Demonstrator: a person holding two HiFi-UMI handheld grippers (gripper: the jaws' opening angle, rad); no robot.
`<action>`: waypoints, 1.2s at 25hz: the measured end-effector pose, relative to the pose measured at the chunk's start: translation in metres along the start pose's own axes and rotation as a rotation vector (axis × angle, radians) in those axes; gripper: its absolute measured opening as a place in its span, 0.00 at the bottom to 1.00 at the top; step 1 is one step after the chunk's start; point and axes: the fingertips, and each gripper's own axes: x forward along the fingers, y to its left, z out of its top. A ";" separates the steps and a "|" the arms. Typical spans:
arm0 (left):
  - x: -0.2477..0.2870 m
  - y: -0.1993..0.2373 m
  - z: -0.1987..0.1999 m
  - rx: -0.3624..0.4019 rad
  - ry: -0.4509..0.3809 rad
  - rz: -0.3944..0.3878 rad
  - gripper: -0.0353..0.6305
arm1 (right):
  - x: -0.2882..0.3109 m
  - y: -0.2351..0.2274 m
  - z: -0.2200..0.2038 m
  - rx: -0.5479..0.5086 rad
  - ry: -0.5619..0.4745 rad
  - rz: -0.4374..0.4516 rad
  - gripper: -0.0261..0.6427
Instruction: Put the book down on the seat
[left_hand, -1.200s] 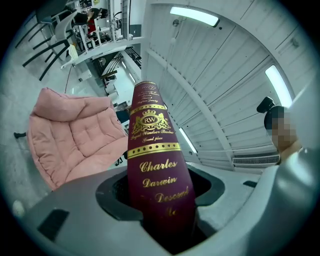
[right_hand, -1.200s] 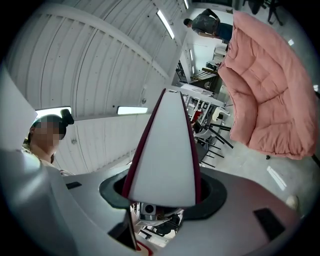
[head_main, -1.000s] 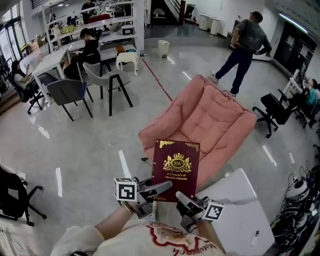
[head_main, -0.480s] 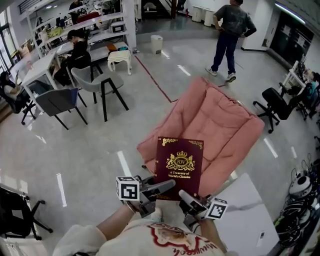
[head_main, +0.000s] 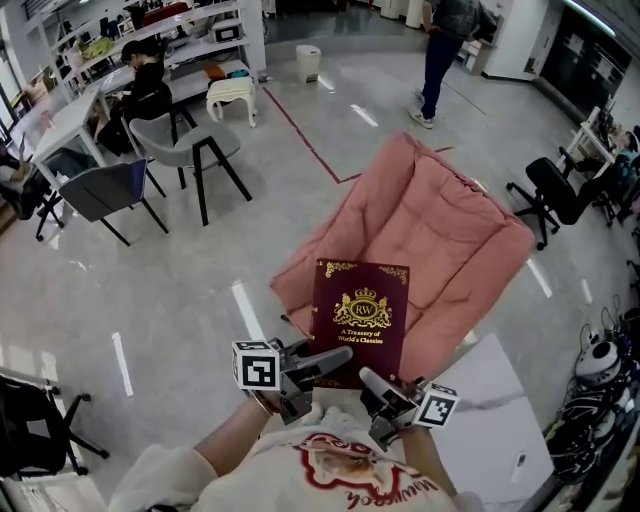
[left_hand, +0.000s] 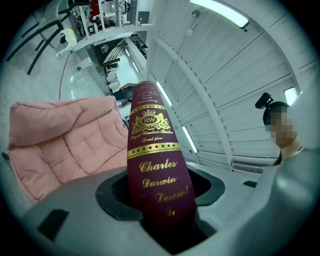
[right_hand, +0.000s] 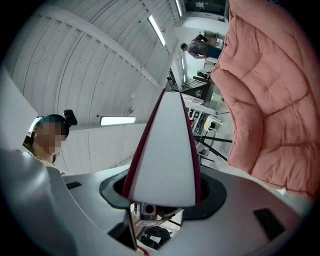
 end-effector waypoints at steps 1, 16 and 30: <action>0.000 0.001 0.001 -0.003 -0.003 0.002 0.42 | 0.001 -0.001 0.001 0.003 0.004 0.000 0.37; 0.021 0.057 -0.002 -0.062 -0.009 0.052 0.42 | -0.004 -0.056 0.017 0.069 0.026 -0.035 0.37; 0.024 0.118 -0.022 -0.120 -0.034 0.093 0.42 | -0.010 -0.117 0.009 0.128 0.043 -0.057 0.37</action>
